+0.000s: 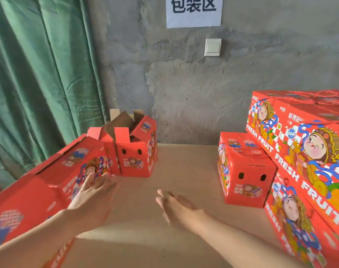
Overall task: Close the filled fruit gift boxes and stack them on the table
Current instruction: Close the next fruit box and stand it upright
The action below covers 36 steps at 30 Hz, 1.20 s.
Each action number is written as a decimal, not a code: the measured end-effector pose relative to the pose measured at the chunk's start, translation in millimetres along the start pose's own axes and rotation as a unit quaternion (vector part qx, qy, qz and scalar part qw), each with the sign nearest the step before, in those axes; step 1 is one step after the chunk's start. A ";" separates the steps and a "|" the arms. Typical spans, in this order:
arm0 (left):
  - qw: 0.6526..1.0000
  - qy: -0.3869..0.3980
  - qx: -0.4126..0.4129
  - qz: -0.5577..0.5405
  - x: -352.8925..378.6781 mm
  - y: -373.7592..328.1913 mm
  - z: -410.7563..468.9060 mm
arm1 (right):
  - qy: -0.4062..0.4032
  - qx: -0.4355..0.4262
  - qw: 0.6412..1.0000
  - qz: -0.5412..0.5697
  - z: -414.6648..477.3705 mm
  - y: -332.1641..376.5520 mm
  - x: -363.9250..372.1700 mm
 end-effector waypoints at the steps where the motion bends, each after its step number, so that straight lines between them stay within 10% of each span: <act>1: 0.999 0.030 -0.003 0.023 5.1 11.3 -0.6 | 0.016 -0.021 1.000 -0.016 12.3 19.9 8.1; 12: 0.936 0.276 -0.219 -0.014 118.9 150.4 33.5 | -0.048 0.125 0.990 0.037 160.9 38.1 56.4; 18: 0.963 0.253 -0.041 0.083 137.6 139.6 56.7 | -0.089 0.181 0.978 0.062 254.3 14.2 72.1; 26: 0.967 0.238 -0.034 0.079 144.0 134.0 60.6 | -0.080 0.251 0.960 0.091 292.6 -7.8 82.9; 36: 0.967 0.179 -0.150 0.105 142.0 136.8 48.6 | -0.128 0.229 0.964 0.039 127.0 41.6 73.3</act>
Point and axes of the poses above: each hand's wrist, its own z-axis towards the middle knuckle, its own x-axis out of the palm, y = z × x, the point moved 5 cm from there along z, towards the middle knuckle, and after that the axes turned 14 degrees about -y, right-handed, at the moved point
